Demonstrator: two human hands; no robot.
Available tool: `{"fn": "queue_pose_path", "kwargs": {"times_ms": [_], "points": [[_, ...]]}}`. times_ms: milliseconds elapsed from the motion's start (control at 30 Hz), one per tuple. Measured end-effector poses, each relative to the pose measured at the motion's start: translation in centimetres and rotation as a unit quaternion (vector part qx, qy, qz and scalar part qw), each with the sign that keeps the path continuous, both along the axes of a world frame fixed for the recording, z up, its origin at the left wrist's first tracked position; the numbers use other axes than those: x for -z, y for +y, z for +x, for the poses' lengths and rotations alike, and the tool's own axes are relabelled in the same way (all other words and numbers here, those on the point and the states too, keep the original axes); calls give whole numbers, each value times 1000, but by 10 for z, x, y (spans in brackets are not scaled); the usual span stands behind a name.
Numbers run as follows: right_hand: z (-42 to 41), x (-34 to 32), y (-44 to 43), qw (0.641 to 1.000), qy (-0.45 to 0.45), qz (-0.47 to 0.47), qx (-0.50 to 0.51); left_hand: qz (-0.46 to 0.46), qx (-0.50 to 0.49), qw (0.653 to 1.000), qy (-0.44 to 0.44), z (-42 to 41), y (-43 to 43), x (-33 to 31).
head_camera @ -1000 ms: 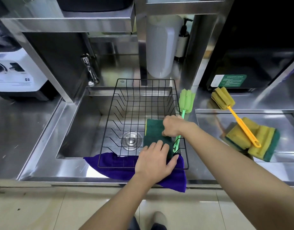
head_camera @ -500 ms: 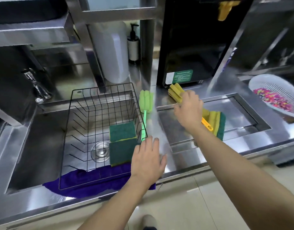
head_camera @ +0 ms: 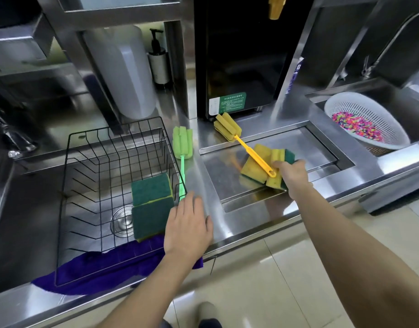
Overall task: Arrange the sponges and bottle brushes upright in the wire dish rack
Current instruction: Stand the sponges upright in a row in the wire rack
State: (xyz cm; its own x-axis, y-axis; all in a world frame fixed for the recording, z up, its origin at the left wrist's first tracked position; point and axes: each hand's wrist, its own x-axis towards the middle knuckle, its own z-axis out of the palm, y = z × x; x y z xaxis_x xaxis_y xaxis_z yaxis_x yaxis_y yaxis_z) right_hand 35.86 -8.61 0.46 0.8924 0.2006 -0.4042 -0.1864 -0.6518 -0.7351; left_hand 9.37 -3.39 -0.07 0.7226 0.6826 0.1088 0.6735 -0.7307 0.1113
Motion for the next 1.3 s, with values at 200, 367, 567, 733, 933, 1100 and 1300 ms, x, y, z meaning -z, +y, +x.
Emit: {"fn": "queue_pose_path", "kwargs": {"times_ms": [200,367,567,733,933,1100,1300], "points": [[-1,-25,10,991,-126,-18,44,-10,-35,999,23,-1,-3,-5],[-18,-66,30,962,-270,32,12,-19,-27,999,33,-2,-3,-7],[-67,-91,69,932,-302,137,-143,-43,-12,999,0,-14,-3,1],[-111,-84,107,885,-329,103,-312,-16,-1,1000,-20,-34,-1,4],[-159,-69,149,821,-330,71,-461,-32,-9,999,-35,-62,5,8],[-186,-56,178,753,-341,42,-562,-70,4,997,-18,-72,9,9],[-195,-38,201,699,-374,-41,-608,-82,3,997,-7,-72,9,9]]}}
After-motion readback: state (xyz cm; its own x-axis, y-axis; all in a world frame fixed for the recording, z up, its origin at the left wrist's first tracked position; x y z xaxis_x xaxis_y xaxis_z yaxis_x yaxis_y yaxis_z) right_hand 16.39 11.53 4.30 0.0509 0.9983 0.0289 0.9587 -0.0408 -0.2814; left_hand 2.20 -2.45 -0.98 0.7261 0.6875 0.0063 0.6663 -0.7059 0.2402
